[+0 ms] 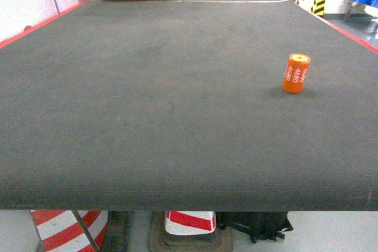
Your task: Sort blue parts and orange caps into right shelf containers
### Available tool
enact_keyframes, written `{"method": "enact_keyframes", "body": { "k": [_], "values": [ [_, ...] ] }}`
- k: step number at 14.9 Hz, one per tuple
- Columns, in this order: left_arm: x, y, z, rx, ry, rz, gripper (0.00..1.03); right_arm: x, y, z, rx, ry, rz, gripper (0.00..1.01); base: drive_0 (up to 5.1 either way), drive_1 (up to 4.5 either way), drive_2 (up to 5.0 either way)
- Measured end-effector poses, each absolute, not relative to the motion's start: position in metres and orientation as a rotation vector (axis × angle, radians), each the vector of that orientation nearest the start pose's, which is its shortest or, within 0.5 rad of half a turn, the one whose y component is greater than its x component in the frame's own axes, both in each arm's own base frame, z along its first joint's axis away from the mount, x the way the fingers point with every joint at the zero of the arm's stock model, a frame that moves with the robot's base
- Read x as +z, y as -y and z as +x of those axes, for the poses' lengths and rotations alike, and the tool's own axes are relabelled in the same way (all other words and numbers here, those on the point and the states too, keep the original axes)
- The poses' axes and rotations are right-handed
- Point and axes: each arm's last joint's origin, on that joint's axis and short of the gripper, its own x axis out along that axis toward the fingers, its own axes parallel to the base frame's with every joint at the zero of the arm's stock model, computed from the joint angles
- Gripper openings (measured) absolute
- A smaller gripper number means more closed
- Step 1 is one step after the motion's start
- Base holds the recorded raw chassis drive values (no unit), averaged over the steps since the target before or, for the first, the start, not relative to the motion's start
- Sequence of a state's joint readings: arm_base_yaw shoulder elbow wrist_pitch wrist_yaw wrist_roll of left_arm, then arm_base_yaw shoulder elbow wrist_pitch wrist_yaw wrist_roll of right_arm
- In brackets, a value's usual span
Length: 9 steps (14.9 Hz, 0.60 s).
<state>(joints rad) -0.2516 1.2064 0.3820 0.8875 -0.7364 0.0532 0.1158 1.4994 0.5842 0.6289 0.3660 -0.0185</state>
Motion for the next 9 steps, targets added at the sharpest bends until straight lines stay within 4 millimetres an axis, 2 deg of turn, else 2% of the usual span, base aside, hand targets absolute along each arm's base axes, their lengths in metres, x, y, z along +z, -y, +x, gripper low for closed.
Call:
{"method": "enact_keyframes", "body": {
  "k": [9],
  "values": [
    [0.2167, 0.0373, 0.2231, 0.486, 0.043, 0.022, 0.41, 0.1824, -0.0231, 0.2883, -0.246, -0.281, -0.087, 0.98, 0.0, 0.00, 0.0]
  ]
}}
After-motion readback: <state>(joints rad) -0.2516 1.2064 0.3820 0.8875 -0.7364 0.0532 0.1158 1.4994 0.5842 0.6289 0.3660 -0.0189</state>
